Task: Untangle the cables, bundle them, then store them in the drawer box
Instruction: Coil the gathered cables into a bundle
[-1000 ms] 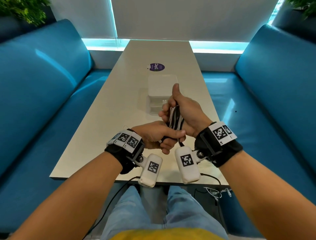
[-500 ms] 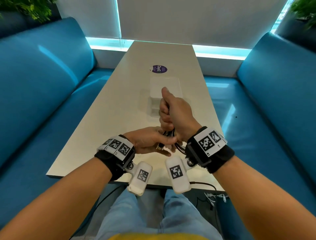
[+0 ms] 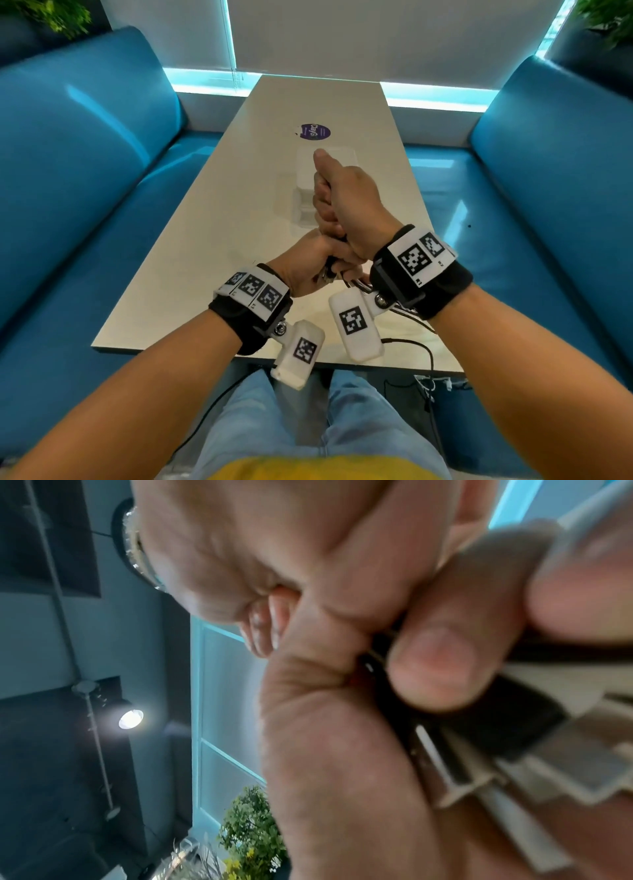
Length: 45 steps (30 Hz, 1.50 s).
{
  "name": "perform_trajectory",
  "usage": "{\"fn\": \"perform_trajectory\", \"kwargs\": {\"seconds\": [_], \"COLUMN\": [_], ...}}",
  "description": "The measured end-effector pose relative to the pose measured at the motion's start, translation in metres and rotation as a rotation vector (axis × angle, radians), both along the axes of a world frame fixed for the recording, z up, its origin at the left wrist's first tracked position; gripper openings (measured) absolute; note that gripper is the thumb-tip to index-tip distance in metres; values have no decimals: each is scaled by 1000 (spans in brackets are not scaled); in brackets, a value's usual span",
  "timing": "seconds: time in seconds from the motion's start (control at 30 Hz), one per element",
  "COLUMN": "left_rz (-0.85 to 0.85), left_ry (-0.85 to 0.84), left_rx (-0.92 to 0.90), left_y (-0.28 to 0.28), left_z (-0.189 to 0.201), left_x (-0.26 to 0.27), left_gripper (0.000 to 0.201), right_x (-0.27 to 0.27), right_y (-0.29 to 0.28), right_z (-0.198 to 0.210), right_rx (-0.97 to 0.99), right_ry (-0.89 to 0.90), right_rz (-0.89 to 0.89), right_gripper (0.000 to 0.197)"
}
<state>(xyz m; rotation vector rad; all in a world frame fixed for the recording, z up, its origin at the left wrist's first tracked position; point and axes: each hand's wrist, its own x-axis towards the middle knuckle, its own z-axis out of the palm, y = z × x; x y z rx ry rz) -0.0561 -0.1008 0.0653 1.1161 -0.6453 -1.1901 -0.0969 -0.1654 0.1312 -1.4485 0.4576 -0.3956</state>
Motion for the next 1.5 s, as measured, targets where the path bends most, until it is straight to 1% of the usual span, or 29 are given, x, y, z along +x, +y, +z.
{"fn": "perform_trajectory", "kwargs": {"seconds": [0.07, 0.1, 0.13, 0.17, 0.2, 0.23, 0.27, 0.33, 0.37, 0.4, 0.43, 0.47, 0.5, 0.53, 0.63, 0.73, 0.8, 0.87, 0.93, 1.0, 1.07, 1.1, 1.13, 1.2, 1.27, 1.33, 1.4, 1.43, 1.5], "left_rz": [80, 112, 134, 153, 176, 208, 258, 379, 429, 466, 491, 507, 520, 527, 484, 364, 270, 193, 133, 89, 2, -52, -101, -163, -165, -146, -119, -107, -115], "left_ry": [11, 27, 41, 50, 54, 61, 80, 142, 163, 168, 153, 117, 63, -3, -187, -315, -370, -396, -392, -330, -260, -250, -250, -245, -253, -249, -223, -229, -253], "left_rx": [20, 19, 13, 10, 12, 13, 6, -33, -55, -69, -69, -53, -21, 22, 179, 329, 389, 417, 444, 445, 402, 381, 364, 357, 381, 394, 394, 393, 409], "left_y": [0, 2, 4, 7, 10, 14, 18, 24, 27, 29, 31, 32, 33, 33, 33, 33, 32, 31, 30, 31, 33, 34, 35, 37, 38, 38, 38, 38, 37], "left_z": [2, 3, 2, 2, 0, 0, 1, 7, 11, 14, 16, 17, 16, 15, 9, 5, 5, 3, 1, -1, -6, -8, -10, -15, -16, -15, -15, -15, -14], "left_x": [-3, -5, -6, -4, 0, 5, 12, 27, 35, 43, 49, 54, 58, 60, 61, 61, 58, 52, 46, 41, 39, 39, 39, 38, 38, 35, 34, 34, 33], "left_gripper": [46, 53, 58, 57, 54, 51, 47, 35, 30, 28, 27, 27, 26, 26, 22, 22, 20, 20, 35, 54, 78, 87, 87, 67, 43, 26, 13, 10, 12], "right_x": [1, 2, 2, 0, -2, -4, -8, -19, -25, -32, -37, -40, -43, -43, -38, -33, -30, -29, -28, -26, -25, -24, -23, -22, -22, -22, -21, -20, -19], "right_y": [1, 1, -1, -3, -8, -14, -21, -31, -33, -32, -27, -23, -18, -15, -18, -28, -31, -32, -32, -33, -34, -35, -37, -37, -36, -34, -33, -32, -30], "right_z": [1, 0, -1, 0, 0, -2, -5, -22, -35, -49, -61, -70, -74, -75, -64, -50, -43, -37, -31, -28, -29, -31, -32, -34, -34, -36, -38, -39, -42], "right_rx": [-106, -237, -421, -596, -701, -704, -631, -512, -555, -614, -666, -710, -751, -799, -939, -1037, -1043, -994, -917, -896, -914, -923, -940, -958, -932, -918, -912, -914, -928], "right_ry": [14, 23, 29, 22, 9, 11, 38, 145, 237, 313, 360, 378, 378, 384, 422, 425, 409, 374, 307, 273, 273, 277, 284, 293, 287, 282, 277, 276, 275], "right_rz": [5, 10, 10, 7, 8, 28, 72, 223, 311, 407, 481, 506, 506, 493, 481, 488, 503, 510, 516, 506, 496, 482, 460, 414, 361, 297, 241, 216, 171], "right_gripper": [56, 56, 56, 55, 51, 46, 44, 51, 56, 54, 44, 30, 20, 21, 32, 29, 25, 21, 15, 10, 16, 17, 18, 19, 21, 26, 29, 30, 33]}}
